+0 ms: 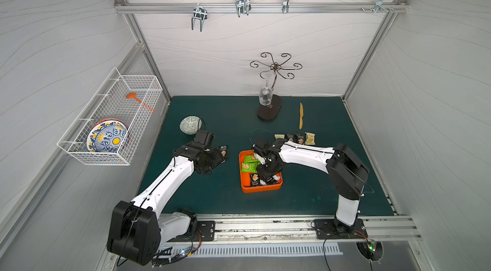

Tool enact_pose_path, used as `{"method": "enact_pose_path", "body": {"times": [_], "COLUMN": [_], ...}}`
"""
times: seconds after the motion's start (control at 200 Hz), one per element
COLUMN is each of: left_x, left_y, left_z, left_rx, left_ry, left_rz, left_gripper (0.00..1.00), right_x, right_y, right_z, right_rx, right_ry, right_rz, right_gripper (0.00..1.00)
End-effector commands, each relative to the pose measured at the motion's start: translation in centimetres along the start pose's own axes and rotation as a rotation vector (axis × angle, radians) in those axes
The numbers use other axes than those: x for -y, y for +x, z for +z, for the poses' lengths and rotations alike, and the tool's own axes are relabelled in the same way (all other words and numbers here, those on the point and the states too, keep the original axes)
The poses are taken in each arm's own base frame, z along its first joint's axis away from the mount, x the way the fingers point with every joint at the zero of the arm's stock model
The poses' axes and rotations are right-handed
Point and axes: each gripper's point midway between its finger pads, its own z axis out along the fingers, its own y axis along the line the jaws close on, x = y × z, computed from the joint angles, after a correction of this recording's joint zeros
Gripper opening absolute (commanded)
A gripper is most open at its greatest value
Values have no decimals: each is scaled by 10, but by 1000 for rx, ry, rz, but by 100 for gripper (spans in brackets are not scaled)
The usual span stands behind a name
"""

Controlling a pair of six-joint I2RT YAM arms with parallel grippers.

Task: Take the cookies out of the storage box
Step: Pick up the cookie from the storage box.

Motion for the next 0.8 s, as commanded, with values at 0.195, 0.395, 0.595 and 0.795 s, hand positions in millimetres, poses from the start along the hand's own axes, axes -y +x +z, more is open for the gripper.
{"method": "enact_pose_path", "body": {"times": [0.195,0.395,0.595,0.795], "left_x": [3,1,0,1], "left_y": [-3,-1,0,0], "left_z": [-1,2,4,3], "left_rx": [5,1,-5,-5], "left_ry": [26,26,30,35], "left_rz": [10,7,1,2], "left_gripper": [67,67,67,67], "right_x": [3,0,-5,-7], "right_y": [5,2,-7,-15], "right_z": [5,-3,-20,-34], "right_rx": [-40,-27,7,34], "right_ry": [35,24,10,1], "right_rz": [9,8,3,4], "right_gripper": [51,47,45,44]}}
